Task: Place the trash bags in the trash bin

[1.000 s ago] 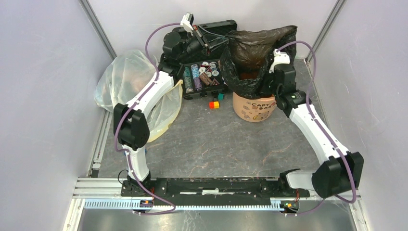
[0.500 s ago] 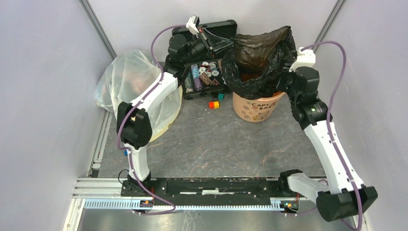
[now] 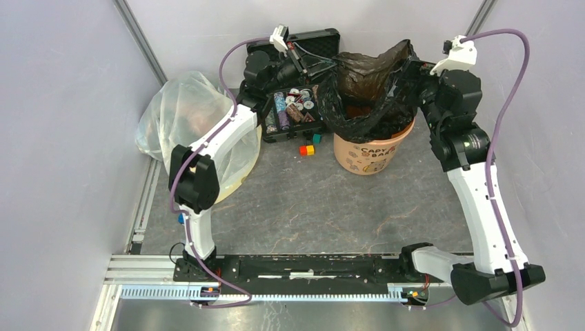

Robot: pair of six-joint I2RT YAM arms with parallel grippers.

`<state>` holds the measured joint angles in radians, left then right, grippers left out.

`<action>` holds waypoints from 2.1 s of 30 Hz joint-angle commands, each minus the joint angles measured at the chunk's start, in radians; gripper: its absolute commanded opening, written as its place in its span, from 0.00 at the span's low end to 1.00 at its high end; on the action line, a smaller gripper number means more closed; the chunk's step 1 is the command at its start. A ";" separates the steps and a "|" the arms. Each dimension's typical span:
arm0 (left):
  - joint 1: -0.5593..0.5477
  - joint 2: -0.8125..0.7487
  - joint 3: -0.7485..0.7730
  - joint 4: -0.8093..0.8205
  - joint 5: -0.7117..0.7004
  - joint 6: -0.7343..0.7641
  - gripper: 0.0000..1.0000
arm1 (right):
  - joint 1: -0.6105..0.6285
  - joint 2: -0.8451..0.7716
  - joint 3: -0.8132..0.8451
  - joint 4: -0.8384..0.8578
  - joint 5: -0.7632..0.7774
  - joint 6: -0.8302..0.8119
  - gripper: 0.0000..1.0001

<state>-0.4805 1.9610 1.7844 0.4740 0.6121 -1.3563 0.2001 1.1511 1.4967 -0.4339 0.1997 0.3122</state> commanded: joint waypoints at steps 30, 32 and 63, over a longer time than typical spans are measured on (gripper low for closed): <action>-0.159 0.187 0.310 0.083 -0.058 -0.021 0.02 | -0.123 0.001 -0.018 -0.057 0.300 -0.034 0.00; -0.164 0.236 0.363 0.092 -0.074 -0.035 0.02 | -0.141 0.004 -0.013 -0.060 0.292 -0.030 0.00; -0.117 0.142 0.246 0.015 -0.110 0.129 0.02 | -0.153 -0.210 -0.065 0.034 -0.581 -0.326 0.91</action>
<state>-0.6014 2.2337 2.0281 0.4408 0.4923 -1.2633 0.0494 0.9550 1.3800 -0.4480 -0.0677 0.0425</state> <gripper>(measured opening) 0.029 0.913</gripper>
